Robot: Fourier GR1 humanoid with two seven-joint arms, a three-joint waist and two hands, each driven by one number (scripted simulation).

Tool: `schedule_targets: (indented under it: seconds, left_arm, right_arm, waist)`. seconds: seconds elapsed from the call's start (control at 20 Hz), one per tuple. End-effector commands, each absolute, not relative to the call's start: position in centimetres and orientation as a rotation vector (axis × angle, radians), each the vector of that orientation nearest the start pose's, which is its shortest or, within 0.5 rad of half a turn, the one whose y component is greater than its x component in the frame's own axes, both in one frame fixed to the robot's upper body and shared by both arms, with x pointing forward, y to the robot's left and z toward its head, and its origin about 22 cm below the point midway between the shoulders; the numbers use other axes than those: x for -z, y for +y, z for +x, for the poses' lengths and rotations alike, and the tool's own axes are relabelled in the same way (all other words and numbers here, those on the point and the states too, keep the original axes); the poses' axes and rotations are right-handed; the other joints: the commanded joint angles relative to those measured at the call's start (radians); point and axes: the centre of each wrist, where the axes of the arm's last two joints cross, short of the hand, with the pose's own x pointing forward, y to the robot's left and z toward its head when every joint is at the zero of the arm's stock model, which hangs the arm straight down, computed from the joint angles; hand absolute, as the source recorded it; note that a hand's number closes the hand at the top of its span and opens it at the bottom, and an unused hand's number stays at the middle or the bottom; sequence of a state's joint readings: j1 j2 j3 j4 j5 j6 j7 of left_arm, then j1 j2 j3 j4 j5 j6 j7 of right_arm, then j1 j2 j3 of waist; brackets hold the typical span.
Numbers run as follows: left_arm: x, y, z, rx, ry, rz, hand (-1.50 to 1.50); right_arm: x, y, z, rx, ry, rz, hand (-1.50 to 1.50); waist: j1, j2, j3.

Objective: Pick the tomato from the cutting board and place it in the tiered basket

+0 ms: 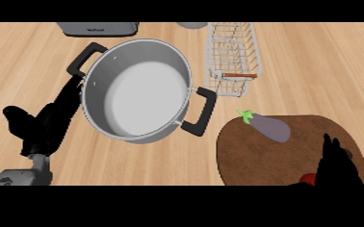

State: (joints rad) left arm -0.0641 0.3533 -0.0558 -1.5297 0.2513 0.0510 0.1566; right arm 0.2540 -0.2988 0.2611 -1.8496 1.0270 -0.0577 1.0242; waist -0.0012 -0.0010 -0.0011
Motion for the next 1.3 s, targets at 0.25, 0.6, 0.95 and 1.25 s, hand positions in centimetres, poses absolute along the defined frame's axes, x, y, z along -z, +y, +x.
schedule_targets:
  seconds: [0.25, 0.6, 0.95, 1.25]
  left_arm:
    - [-3.0, 30.0, 24.8, 0.099, -1.409, 0.075, 0.0]
    - [-4.3, 29.2, 27.0, 0.083, -1.407, 0.087, 0.0]
    - [-3.0, 29.5, 25.6, 0.111, -1.426, 0.074, 0.0]
    - [-3.6, 27.9, 26.6, 0.129, -1.437, 0.023, 0.0]
  right_arm:
    - [0.1, -24.2, 16.0, -0.532, -0.52, -1.004, 1.5]
    - [-1.4, -24.7, 18.1, -0.686, -0.507, -1.108, 1.5]
    - [-3.2, -30.6, 20.9, -0.845, -0.735, -1.226, 1.5]
    - [-8.0, -34.3, 24.2, -1.153, -1.087, -1.198, 1.5]
  waist:
    - [0.001, 0.0, 0.001]
    - [-0.001, 0.001, 0.001]
    - [0.021, 0.004, 0.003]
    - [0.066, 0.016, 0.012]
